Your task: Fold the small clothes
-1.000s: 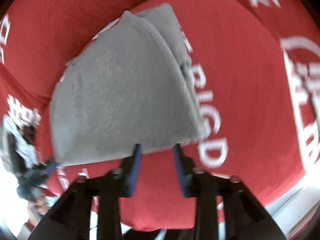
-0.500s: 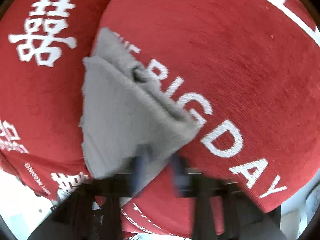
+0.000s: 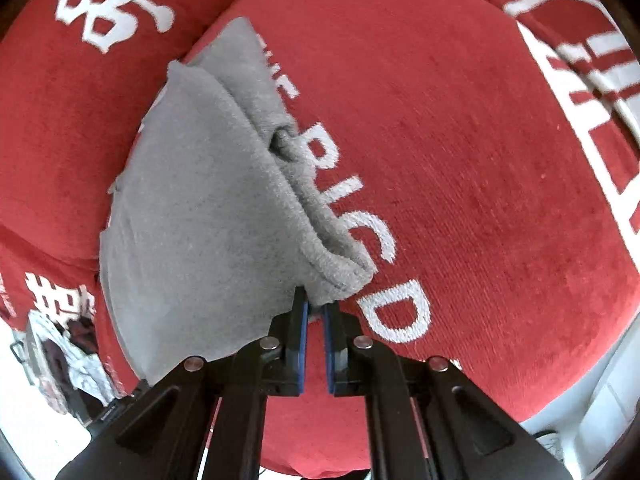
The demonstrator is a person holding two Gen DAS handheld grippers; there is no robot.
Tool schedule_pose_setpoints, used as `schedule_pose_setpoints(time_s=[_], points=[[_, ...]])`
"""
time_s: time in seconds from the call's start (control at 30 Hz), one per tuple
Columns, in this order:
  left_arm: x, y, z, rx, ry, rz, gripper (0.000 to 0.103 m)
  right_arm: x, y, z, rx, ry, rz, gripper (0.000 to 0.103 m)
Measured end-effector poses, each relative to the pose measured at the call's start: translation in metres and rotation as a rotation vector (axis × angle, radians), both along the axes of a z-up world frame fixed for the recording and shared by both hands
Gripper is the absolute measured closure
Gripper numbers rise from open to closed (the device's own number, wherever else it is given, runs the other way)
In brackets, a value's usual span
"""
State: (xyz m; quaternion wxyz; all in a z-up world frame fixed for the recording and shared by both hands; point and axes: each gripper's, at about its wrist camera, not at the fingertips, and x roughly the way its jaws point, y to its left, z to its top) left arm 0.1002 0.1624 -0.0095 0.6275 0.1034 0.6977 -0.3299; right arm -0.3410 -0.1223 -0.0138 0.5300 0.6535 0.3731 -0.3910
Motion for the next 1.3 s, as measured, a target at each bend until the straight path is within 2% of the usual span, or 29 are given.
schedule_pose_setpoints(time_s=[0.07,0.17,0.37,0.4,0.43,0.47,0.5,0.53,0.67,0.73,0.8,0.83,0.97,1.03,1.17,1.27,1.3], points=[[0.001,0.002,0.007,0.027,-0.045,-0.029,0.086,0.006,0.004,0.003,0.010,0.020,0.018,0.095],[0.007,0.007,0.017,0.025,-0.057,-0.051,0.086,0.028,0.010,0.011,0.019,0.024,0.064,0.095],[0.013,-0.004,0.029,0.033,-0.091,-0.100,0.085,0.110,0.031,0.030,-0.009,-0.025,0.252,0.094],[0.013,-0.007,0.030,0.038,-0.094,-0.105,0.082,0.119,0.037,0.032,-0.014,-0.036,0.282,0.094],[0.014,-0.008,0.030,0.047,-0.099,-0.112,0.055,0.138,0.039,0.034,-0.023,-0.046,0.325,0.094],[0.015,-0.010,0.031,0.058,-0.116,-0.114,0.021,0.150,0.041,0.037,-0.032,-0.053,0.359,0.094],[0.016,-0.009,0.036,0.052,-0.150,-0.105,0.015,0.156,0.046,0.039,-0.039,-0.057,0.386,0.094],[0.017,-0.008,0.039,0.037,-0.173,-0.102,0.014,0.162,0.050,0.041,-0.045,-0.061,0.410,0.094],[0.026,-0.006,0.040,0.034,-0.173,-0.099,0.014,0.210,0.050,0.040,-0.050,-0.085,0.471,0.094],[0.030,-0.006,0.039,0.038,-0.185,-0.093,0.014,0.239,0.045,0.040,-0.060,-0.109,0.484,0.088],[0.037,-0.004,0.040,0.047,-0.213,-0.078,0.014,0.265,0.040,0.039,-0.077,-0.127,0.489,0.069],[0.040,-0.003,0.040,0.056,-0.229,-0.072,0.002,0.275,0.039,0.042,-0.090,-0.139,0.493,0.067],[0.052,-0.001,0.041,0.073,-0.290,-0.052,0.000,0.341,0.024,0.037,-0.147,-0.134,0.538,0.067],[0.059,0.001,0.039,0.079,-0.287,-0.039,0.000,0.372,0.018,0.028,-0.163,-0.104,0.559,0.067],[0.073,0.008,0.033,0.077,-0.238,-0.003,0.000,0.403,0.011,0.014,-0.195,-0.018,0.598,0.067],[0.082,0.015,0.032,0.063,-0.219,0.008,0.000,0.404,0.008,0.011,-0.209,0.003,0.579,0.086],[0.083,0.016,0.032,0.058,-0.213,0.004,0.000,0.405,0.008,0.006,-0.199,0.005,0.584,0.088]])
